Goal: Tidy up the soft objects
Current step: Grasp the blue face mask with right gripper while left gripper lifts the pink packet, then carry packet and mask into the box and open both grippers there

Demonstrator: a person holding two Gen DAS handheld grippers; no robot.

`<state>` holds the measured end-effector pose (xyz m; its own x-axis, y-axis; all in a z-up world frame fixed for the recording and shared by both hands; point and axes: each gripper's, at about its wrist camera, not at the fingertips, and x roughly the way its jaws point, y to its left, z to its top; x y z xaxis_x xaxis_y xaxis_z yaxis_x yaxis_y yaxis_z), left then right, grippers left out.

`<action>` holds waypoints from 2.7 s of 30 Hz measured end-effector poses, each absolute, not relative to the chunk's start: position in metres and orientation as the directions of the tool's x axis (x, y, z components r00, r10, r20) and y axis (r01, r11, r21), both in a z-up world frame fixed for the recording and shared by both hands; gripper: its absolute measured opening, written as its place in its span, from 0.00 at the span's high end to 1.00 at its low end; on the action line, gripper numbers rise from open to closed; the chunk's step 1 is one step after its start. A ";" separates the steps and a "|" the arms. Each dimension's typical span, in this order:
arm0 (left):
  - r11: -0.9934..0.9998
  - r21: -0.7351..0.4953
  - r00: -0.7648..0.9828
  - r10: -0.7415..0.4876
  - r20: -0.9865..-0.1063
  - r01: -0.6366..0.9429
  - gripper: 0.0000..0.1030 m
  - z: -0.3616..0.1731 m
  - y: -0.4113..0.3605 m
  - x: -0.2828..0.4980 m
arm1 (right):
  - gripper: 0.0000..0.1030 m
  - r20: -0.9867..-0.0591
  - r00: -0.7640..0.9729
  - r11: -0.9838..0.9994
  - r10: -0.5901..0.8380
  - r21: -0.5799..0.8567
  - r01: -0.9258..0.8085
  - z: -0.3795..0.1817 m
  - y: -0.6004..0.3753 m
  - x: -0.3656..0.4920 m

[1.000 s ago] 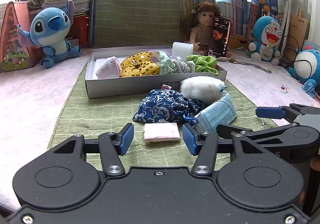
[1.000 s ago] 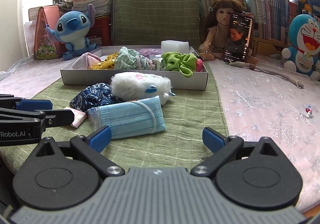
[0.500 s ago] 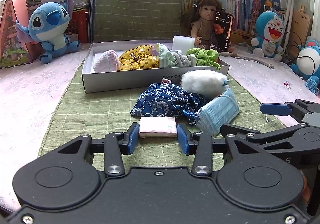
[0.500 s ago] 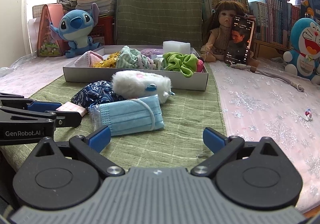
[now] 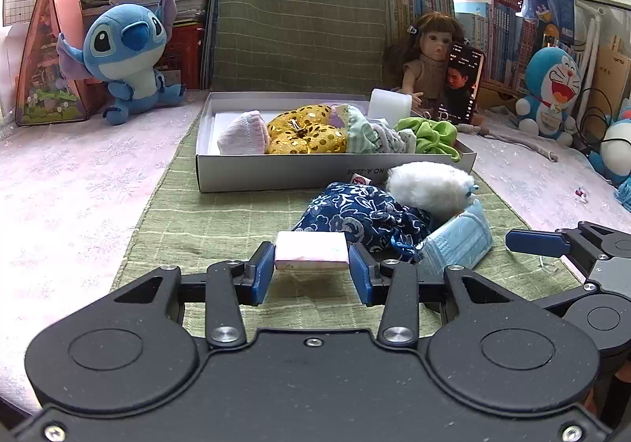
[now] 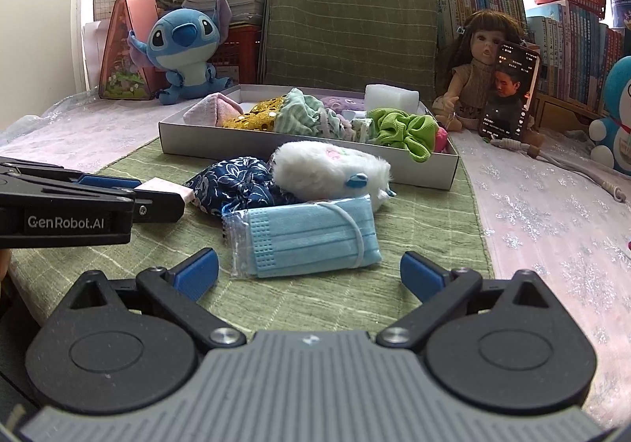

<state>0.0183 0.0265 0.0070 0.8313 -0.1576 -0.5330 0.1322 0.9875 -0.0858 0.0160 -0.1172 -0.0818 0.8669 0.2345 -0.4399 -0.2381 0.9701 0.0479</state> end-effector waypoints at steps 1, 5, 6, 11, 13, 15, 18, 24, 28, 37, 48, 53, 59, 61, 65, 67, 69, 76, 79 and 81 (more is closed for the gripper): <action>0.988 -0.088 0.832 -0.154 -0.533 0.127 0.61 0.008 0.028 0.020 | 0.01 -0.440 0.867 0.970 0.232 0.043 -0.238 -0.082 -0.116 0.017; 0.989 -0.096 0.833 -0.146 -0.533 0.113 0.61 0.010 0.032 0.024 | 0.01 -0.435 0.871 0.970 0.230 0.034 -0.239 -0.079 -0.113 0.021; 0.989 -0.096 0.835 -0.145 -0.531 0.111 0.61 0.010 0.033 0.024 | 0.01 -0.431 0.873 0.971 0.227 0.029 -0.238 -0.078 -0.113 0.022; 0.989 -0.093 0.839 -0.144 -0.525 0.111 0.61 0.011 0.032 0.025 | 0.05 -0.435 0.871 0.969 0.228 0.010 -0.248 -0.074 -0.113 0.030; 0.989 -0.094 0.838 -0.145 -0.526 0.112 0.61 0.011 0.032 0.025 | 0.10 -0.449 0.863 0.967 0.233 0.012 -0.255 -0.074 -0.112 0.033; 0.989 -0.093 0.838 -0.144 -0.527 0.111 0.61 0.011 0.032 0.026 | 0.13 -0.458 0.856 0.966 0.240 0.022 -0.259 -0.073 -0.112 0.034; 0.990 -0.096 0.838 -0.142 -0.527 0.108 0.61 0.011 0.032 0.026 | 0.17 -0.460 0.852 0.964 0.252 0.038 -0.264 -0.073 -0.112 0.033; 0.989 -0.108 0.841 -0.143 -0.523 0.101 0.61 0.013 0.033 0.028 | 0.17 -0.445 0.859 0.965 0.253 0.060 -0.253 -0.067 -0.114 0.028; 0.988 -0.120 0.844 -0.145 -0.516 0.096 0.61 0.017 0.035 0.030 | 0.17 -0.428 0.869 0.968 0.248 0.067 -0.243 -0.060 -0.116 0.026; 0.986 -0.140 0.853 -0.144 -0.501 0.084 0.61 0.029 0.041 0.038 | 0.17 -0.399 0.894 0.978 0.205 0.123 -0.169 -0.045 -0.131 0.029; 0.985 -0.138 0.875 -0.154 -0.460 0.101 0.61 0.051 0.039 0.055 | 0.17 -0.377 0.910 0.977 0.174 0.184 -0.111 -0.029 -0.149 0.042; 0.984 -0.148 0.879 -0.159 -0.449 0.102 0.61 0.057 0.040 0.066 | 0.17 -0.359 0.918 0.975 0.169 0.195 -0.104 -0.024 -0.151 0.049; 0.981 -0.166 0.884 -0.161 -0.439 0.096 0.61 0.064 0.046 0.081 | 0.17 -0.338 0.923 0.969 0.183 0.221 -0.111 -0.014 -0.157 0.061; 0.982 -0.166 0.886 -0.159 -0.435 0.095 0.61 0.066 0.049 0.087 | 0.17 -0.339 0.922 0.966 0.187 0.234 -0.110 -0.013 -0.159 0.067; 0.980 -0.177 0.887 -0.163 -0.432 0.094 0.61 0.070 0.054 0.100 | 0.17 -0.332 0.925 0.966 0.185 0.237 -0.108 -0.009 -0.162 0.074; 0.977 -0.194 0.884 -0.170 -0.436 0.092 0.61 0.071 0.057 0.108 | 0.17 -0.324 0.928 0.965 0.186 0.236 -0.112 -0.006 -0.162 0.079; 0.973 -0.209 0.883 -0.179 -0.434 0.094 0.61 0.072 0.060 0.115 | 0.17 -0.323 0.928 0.964 0.188 0.239 -0.112 -0.003 -0.164 0.085; 0.964 -0.257 0.872 -0.186 -0.453 0.072 0.61 0.075 0.072 0.151 | 0.17 -0.330 0.923 0.961 0.198 0.250 -0.117 0.005 -0.170 0.109; 0.963 -0.259 0.872 -0.184 -0.454 0.068 0.61 0.075 0.075 0.166 | 0.17 -0.344 0.916 0.956 0.206 0.269 -0.114 0.007 -0.173 0.122; 0.966 -0.250 0.872 -0.175 -0.458 0.063 0.61 0.075 0.075 0.176 | 0.17 -0.350 0.912 0.953 0.214 0.280 -0.116 0.008 -0.175 0.131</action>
<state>0.1758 0.0748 0.0754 0.8716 -0.1754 -0.4578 0.0634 0.9663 -0.2496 0.1313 -0.1746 0.0077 0.9118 0.2142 -0.3504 -0.1163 0.9530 0.2799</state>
